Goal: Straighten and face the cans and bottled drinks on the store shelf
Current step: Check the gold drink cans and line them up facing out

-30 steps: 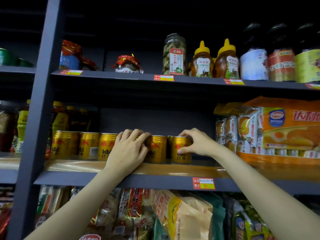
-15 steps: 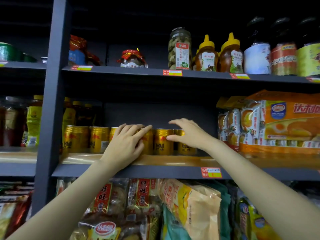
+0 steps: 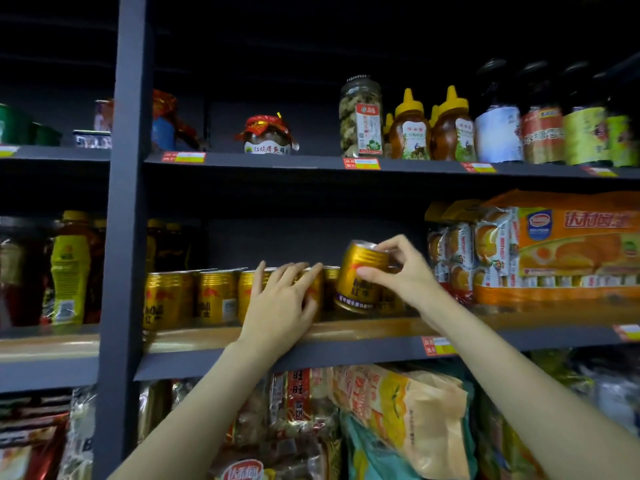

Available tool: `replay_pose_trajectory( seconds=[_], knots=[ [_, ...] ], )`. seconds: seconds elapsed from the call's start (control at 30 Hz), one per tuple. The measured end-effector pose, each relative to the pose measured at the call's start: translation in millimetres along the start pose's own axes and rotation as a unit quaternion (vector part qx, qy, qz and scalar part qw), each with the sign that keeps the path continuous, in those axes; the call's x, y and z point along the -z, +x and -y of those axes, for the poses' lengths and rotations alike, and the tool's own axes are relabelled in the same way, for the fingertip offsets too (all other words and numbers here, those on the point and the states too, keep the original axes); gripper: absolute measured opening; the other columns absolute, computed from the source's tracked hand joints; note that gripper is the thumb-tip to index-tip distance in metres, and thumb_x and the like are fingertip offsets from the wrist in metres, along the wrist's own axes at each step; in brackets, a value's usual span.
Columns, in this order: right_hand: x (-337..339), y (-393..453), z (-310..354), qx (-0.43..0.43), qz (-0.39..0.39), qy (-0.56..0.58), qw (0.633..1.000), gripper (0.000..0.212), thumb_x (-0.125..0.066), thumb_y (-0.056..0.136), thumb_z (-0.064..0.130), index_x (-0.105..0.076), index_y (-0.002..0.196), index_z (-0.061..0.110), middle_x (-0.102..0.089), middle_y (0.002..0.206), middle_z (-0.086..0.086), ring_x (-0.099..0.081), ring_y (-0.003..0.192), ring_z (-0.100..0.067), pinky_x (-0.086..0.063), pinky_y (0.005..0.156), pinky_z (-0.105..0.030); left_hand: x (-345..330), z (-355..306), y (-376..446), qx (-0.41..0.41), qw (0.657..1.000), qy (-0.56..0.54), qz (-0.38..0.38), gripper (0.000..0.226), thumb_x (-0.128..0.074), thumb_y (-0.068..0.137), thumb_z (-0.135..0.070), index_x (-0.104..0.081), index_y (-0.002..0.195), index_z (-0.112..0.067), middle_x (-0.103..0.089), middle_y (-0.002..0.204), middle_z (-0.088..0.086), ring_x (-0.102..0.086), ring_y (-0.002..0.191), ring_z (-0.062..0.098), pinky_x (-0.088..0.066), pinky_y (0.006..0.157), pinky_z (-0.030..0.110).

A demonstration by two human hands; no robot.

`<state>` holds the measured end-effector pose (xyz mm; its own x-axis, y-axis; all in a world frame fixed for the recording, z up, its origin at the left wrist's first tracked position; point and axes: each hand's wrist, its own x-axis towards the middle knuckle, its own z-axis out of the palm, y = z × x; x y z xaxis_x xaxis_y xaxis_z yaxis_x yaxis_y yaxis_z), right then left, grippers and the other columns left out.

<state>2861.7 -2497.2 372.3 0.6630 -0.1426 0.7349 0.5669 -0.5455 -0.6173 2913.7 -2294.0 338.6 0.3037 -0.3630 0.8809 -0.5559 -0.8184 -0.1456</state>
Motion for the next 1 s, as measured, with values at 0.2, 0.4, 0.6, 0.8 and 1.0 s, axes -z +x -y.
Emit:
replay_pose_trajectory(
  seconds=[0.2, 0.4, 0.6, 0.8, 1.0],
  knots=[
    [20, -31, 34, -0.021, -0.037, 0.164, 0.986, 0.043, -0.076, 0.066, 0.037, -0.053, 0.098, 0.021, -0.067, 0.104, -0.004, -0.064, 0.100, -0.018, -0.053, 0.087, -0.035, 22, -56, -20, 0.048, 0.893, -0.447, 0.021, 0.070, -0.048, 0.083, -0.063, -0.031, 0.141, -0.030, -0.045, 0.134, -0.014, -0.041, 0.123, -0.002, -0.035, 0.102, 0.018],
    [16, -69, 44, -0.093, -0.026, 0.338, 0.936, 0.041, -0.067, 0.076, 0.027, -0.054, 0.109, 0.006, -0.067, 0.108, -0.013, -0.068, 0.097, -0.020, -0.057, 0.082, -0.032, 41, -69, -14, 0.203, 0.712, -0.672, 0.017, 0.069, -0.082, 0.058, -0.039, -0.046, 0.116, -0.024, -0.062, 0.116, 0.004, -0.064, 0.099, 0.014, -0.054, 0.079, 0.024],
    [8, -83, 38, -0.242, 0.055, 0.469, 0.848, 0.031, -0.054, 0.092, 0.030, -0.062, 0.110, 0.006, -0.069, 0.106, -0.021, -0.068, 0.098, -0.030, -0.059, 0.078, -0.035, 66, -59, -12, 0.041, 0.846, -0.528, -0.067, 0.066, -0.081, 0.067, -0.018, -0.043, 0.119, -0.024, -0.053, 0.114, -0.017, -0.052, 0.104, -0.005, -0.046, 0.078, 0.010],
    [5, -78, 41, -0.244, 0.083, 0.535, 0.805, 0.033, -0.053, 0.093, 0.027, -0.056, 0.119, 0.007, -0.066, 0.110, -0.027, -0.066, 0.100, -0.037, -0.058, 0.080, -0.043, 75, -51, -14, -0.049, 0.871, -0.488, -0.024, 0.068, -0.082, 0.066, -0.025, -0.040, 0.120, -0.034, -0.050, 0.120, -0.024, -0.048, 0.115, -0.002, -0.044, 0.088, 0.012],
    [5, -78, 41, -0.239, 0.083, 0.546, 0.799, 0.028, -0.054, 0.090, 0.027, -0.057, 0.112, 0.009, -0.066, 0.108, -0.027, -0.066, 0.099, -0.036, -0.057, 0.079, -0.043, 75, -43, -13, -0.052, 0.878, -0.475, 0.008, 0.070, -0.080, 0.069, -0.022, -0.037, 0.124, -0.034, -0.048, 0.125, -0.021, -0.047, 0.120, 0.000, -0.047, 0.095, 0.022]
  ],
)
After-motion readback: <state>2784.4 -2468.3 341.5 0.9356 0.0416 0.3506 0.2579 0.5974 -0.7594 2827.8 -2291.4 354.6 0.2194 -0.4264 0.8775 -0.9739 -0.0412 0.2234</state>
